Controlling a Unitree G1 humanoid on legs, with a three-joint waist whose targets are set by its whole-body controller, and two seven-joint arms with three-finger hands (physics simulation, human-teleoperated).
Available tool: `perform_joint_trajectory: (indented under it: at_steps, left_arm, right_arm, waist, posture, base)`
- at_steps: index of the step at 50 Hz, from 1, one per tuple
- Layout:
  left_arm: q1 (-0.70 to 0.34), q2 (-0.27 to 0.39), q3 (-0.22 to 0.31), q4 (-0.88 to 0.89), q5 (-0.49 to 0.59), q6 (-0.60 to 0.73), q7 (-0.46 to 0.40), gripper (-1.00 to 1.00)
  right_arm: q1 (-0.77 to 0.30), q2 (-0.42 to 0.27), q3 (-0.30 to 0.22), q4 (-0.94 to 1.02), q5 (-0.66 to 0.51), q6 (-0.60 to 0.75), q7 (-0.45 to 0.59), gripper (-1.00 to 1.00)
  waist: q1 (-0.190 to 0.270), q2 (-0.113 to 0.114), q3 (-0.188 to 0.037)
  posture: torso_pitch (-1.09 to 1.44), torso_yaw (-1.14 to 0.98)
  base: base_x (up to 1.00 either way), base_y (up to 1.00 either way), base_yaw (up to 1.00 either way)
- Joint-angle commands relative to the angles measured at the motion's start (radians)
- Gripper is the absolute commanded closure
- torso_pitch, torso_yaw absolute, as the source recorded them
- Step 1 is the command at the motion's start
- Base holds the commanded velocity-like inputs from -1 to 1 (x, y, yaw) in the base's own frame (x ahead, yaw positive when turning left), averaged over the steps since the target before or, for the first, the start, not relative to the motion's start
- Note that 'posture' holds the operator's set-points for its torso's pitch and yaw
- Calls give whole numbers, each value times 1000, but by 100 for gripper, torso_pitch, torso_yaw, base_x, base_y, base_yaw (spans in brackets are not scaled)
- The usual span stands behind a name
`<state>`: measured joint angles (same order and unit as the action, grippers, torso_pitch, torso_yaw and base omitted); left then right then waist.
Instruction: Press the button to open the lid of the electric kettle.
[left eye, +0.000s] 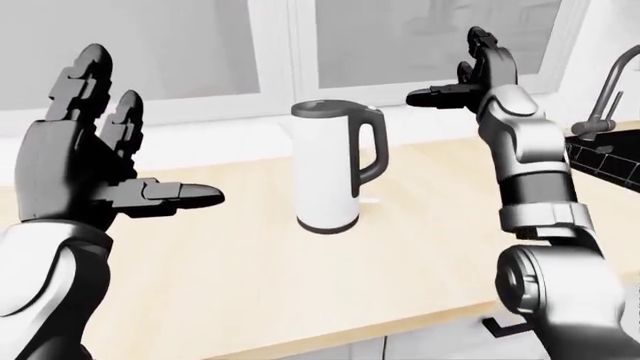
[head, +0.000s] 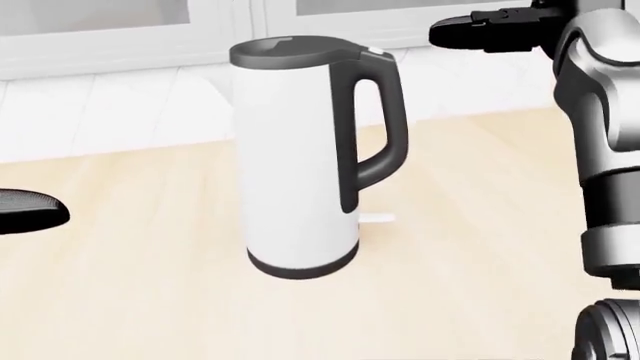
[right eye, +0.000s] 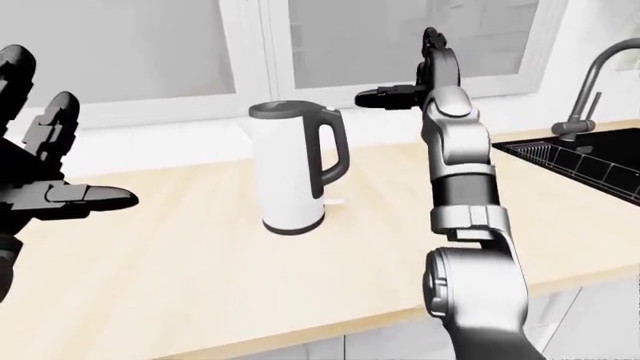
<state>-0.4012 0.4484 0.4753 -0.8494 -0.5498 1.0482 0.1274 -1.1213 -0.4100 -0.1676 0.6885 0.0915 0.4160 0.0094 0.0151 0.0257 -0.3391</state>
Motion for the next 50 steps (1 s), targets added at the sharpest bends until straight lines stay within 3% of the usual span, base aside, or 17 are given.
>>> perform_joint_trajectory:
  at_steps: [1,10,19,35,50]
  left_arm:
    - [-22,11,6,-9,4,-26,2,-100]
    - [-18,7,5,-8,11,-31,-3,-100]
    - [-16,4,4,-7,15,-32,-7,-100]
    - [-23,4,8,-10,1,-29,-3,-100]
    - [-11,2,11,-9,-19,-44,0,-100]
  right_arm:
    - [-68,-7,0,24,-13,-83,3,-100]
    - [-224,-8,4,325,-39,-233,-14,-100]
    - [-306,-3,3,476,-52,-289,-36,-100]
    - [-384,52,-2,592,-132,-291,-102,-100]
    - [-443,54,-36,630,-171,-281,-150,-100]
  waist:
    - [0,0,-5]
    - [-1,6,-4]
    - [0,7,-3]
    - [2,12,-1]
    - [9,11,0]
  posture:
    - [-52,0]
    - [-52,0]
    - [-52,0]
    - [-52,0]
    - [-52,0]
  base:
    - [0,0,0]
    - [0,0,0]
    - [0,0,0]
    - [0,0,0]
    - [0,0,0]
